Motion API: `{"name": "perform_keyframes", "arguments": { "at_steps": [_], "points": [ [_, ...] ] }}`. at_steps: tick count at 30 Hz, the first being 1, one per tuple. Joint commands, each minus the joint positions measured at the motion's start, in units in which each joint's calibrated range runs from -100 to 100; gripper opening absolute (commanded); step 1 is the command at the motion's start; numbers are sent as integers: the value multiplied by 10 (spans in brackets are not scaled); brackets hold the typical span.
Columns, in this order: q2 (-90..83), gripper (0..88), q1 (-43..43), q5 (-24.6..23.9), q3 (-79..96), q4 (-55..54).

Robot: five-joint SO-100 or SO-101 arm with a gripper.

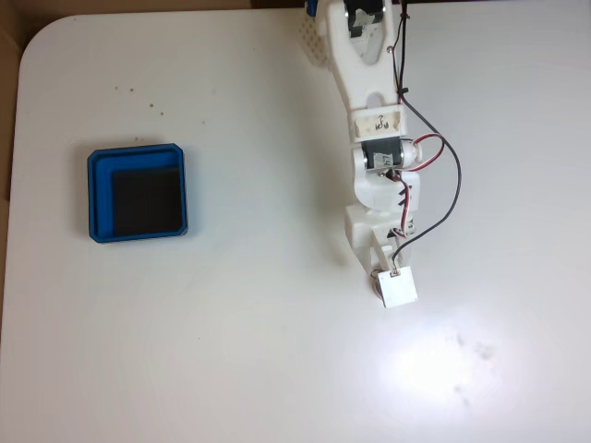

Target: Pick the red roll and drop it in the blue box

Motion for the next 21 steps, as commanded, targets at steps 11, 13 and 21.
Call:
{"name": "perform_keyframes", "arguments": {
  "at_steps": [11,13,21],
  "points": [
    [66,207,9,2,-134,29],
    [81,207,10,3,-161,60],
    [142,207,9,5,-257,139]
  ]
}}
